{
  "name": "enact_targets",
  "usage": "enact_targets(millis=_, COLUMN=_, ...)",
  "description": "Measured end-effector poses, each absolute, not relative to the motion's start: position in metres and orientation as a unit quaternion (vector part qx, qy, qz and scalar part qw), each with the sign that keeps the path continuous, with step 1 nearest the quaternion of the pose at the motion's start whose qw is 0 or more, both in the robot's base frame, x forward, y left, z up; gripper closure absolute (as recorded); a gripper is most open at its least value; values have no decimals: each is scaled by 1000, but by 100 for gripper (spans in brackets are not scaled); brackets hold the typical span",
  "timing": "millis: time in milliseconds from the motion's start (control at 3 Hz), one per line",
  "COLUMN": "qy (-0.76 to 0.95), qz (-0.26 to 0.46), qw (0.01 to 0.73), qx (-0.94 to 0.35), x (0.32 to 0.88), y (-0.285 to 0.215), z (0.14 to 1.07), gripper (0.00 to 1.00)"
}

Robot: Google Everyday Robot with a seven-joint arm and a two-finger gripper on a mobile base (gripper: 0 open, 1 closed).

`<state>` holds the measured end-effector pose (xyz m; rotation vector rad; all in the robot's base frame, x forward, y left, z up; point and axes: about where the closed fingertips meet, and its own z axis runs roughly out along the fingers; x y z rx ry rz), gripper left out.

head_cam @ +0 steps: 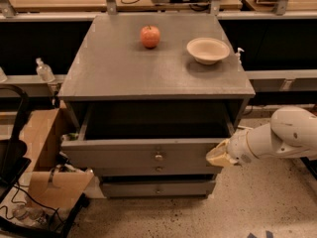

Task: Close top drawer

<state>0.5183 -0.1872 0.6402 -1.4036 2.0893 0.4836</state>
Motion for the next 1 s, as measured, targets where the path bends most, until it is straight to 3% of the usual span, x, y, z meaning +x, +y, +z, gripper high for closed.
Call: enact_targets(millis=1000, qy=773, qz=190, qw=287, qx=-533, x=554, y=-171, z=618, gripper=100)
